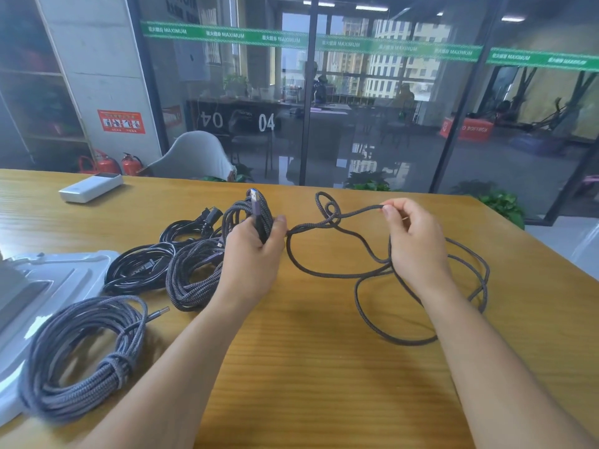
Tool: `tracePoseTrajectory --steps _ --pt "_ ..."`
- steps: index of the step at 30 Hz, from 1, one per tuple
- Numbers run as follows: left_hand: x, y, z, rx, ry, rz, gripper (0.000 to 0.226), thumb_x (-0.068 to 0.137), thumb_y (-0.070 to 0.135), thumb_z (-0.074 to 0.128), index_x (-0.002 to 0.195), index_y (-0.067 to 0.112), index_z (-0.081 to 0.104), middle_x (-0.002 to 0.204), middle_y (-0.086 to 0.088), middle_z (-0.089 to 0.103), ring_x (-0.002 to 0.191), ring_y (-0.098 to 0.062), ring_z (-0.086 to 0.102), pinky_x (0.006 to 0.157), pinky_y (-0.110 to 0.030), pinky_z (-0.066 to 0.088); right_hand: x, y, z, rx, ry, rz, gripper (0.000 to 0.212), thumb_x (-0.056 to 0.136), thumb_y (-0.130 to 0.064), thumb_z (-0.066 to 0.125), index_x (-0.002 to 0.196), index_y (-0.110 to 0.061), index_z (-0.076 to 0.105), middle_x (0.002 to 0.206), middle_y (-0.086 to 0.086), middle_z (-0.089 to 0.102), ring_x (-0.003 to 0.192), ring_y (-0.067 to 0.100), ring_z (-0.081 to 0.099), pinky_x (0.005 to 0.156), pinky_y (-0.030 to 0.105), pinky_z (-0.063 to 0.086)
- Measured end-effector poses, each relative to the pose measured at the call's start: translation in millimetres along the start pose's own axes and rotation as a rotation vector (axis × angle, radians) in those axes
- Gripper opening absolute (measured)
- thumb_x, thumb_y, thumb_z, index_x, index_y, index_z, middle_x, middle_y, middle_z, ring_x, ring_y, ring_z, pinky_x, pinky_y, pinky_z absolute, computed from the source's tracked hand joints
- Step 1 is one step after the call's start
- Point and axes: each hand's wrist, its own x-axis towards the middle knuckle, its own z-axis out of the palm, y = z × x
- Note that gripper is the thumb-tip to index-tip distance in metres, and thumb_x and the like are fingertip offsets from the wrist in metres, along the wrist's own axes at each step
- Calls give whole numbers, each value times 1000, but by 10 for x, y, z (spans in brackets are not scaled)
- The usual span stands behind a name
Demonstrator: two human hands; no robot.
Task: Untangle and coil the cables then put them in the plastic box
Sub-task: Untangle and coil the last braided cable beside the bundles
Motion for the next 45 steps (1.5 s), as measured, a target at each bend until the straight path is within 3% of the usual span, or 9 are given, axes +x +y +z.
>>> tracePoseTrajectory --steps 6,12,24,27,31,37,39,42,45 --pt "-15 -50 -67 25 -66 -14 50 108 32 52 66 7 60 52 6 55 41 -7 38 47 -20 37 -153 35 73 -156 -364 -173 12 107 -29 52 104 -34 63 89 -12 59 86 3 54 73 24 39" --pt "16 -82 -75 27 -127 -4 45 108 34 52 80 2 65 59 0 60 50 -17 42 49 -22 38 -232 -52 148 -75 -364 -231 7 104 -24 60 101 -28 65 90 -12 63 80 -2 55 69 9 36" --pt "13 -51 -109 26 -184 -31 42 109 31 52 84 3 71 57 5 56 42 -6 34 46 -17 33 -272 -59 193 178 -597 7 10 102 -26 67 110 -25 73 97 -10 78 77 5 64 74 19 48" --pt "4 -46 -103 40 -233 -35 43 109 31 51 84 2 71 55 9 55 44 -6 37 50 -17 36 -250 -66 156 -229 -324 -314 38 88 -34 81 123 -31 67 119 -17 63 108 0 55 91 21 40" --pt "-22 -27 -120 38 -347 11 41 108 34 53 80 9 68 57 6 57 51 -12 41 55 -27 41 -268 -130 155 -297 -392 -582 65 97 -55 65 154 -27 47 159 -18 38 151 2 23 125 30 17" --pt "-53 11 -135 48 -418 84 34 108 37 54 86 14 68 67 -13 62 64 -42 53 68 -48 49 -290 -246 106 -163 -227 -434 23 100 -36 64 80 -24 63 69 -11 63 69 11 58 67 27 42" --pt "-43 6 -134 44 -393 96 31 107 36 56 88 15 67 65 -7 62 63 -40 53 69 -49 50 -305 -258 95 -143 -295 -399 7 102 -28 61 99 -26 67 86 -14 70 71 13 63 64 32 48" --pt "-53 -14 -97 87 -375 114 35 102 48 56 83 20 64 66 -4 64 56 -26 53 66 -47 52 -335 -293 117 -131 -456 -363 63 104 -10 51 155 -45 36 134 -20 60 100 4 68 83 26 54" --pt "-64 -42 -73 131 -361 119 41 95 59 51 77 24 62 65 -2 63 56 -23 54 67 -47 54 -356 -285 186 -178 -531 -390 56 97 -3 49 141 -38 60 99 -18 67 84 -5 61 74 22 44"
